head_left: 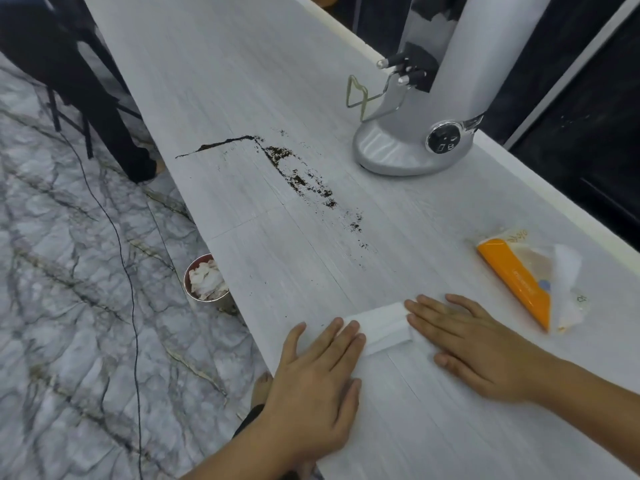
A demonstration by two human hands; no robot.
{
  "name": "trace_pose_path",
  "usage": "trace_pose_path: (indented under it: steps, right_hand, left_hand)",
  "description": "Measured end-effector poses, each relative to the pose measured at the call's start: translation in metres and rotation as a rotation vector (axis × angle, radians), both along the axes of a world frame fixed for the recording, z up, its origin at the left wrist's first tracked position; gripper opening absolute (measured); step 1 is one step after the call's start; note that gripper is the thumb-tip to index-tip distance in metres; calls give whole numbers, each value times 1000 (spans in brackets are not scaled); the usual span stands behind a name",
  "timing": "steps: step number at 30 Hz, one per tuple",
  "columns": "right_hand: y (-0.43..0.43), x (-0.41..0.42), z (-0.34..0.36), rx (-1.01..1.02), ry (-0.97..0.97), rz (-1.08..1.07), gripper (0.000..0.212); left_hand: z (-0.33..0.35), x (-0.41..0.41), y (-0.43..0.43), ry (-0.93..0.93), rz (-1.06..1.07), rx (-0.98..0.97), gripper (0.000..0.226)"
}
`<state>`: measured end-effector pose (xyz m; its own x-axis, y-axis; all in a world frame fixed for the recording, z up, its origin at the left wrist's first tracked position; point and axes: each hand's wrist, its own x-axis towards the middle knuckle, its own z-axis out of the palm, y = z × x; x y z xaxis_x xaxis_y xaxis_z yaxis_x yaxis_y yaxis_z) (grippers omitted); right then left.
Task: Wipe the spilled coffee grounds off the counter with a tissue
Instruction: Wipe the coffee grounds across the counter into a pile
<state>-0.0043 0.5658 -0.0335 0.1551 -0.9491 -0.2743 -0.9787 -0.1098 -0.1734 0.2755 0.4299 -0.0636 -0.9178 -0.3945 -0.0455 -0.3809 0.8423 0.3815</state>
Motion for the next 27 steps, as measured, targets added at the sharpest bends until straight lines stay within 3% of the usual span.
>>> trace_pose_path:
  steps: [13,27]
  right_hand:
    - [-72,-41,-8,-21,-96,87,55]
    - [-233,-69,-10,-40,-69,117,54]
  left_hand:
    - [0,-18,-34,-44,69,-1,63]
    - [1,-45,-182,-118,141,8,64]
